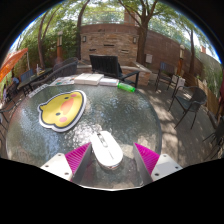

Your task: Arrange mouse

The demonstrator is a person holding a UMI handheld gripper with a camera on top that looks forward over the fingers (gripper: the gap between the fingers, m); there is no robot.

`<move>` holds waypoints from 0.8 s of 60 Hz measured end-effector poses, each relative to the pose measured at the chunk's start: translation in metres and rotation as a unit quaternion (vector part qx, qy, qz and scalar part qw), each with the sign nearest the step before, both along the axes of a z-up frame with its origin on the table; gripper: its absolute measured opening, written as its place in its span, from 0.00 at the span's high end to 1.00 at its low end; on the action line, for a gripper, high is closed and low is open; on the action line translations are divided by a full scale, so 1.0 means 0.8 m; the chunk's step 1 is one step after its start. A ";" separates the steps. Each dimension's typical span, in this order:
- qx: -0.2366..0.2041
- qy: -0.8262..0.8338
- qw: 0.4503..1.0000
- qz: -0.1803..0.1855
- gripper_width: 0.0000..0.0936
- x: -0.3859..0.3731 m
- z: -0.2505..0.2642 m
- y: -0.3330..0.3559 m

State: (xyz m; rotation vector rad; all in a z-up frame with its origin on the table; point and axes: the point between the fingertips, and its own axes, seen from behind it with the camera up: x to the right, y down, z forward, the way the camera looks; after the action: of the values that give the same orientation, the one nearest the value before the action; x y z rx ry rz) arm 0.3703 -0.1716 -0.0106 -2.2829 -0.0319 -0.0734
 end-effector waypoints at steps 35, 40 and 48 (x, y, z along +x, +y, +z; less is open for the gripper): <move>-0.008 0.010 0.997 -0.078 0.62 0.017 0.027 0.027; 0.030 0.007 0.993 -0.111 0.62 0.032 0.090 0.047; 0.123 0.014 0.984 -0.129 0.62 0.009 0.223 0.104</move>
State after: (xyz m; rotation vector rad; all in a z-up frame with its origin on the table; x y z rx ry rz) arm 0.3779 -0.0883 0.1677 -2.0286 0.2752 -0.1710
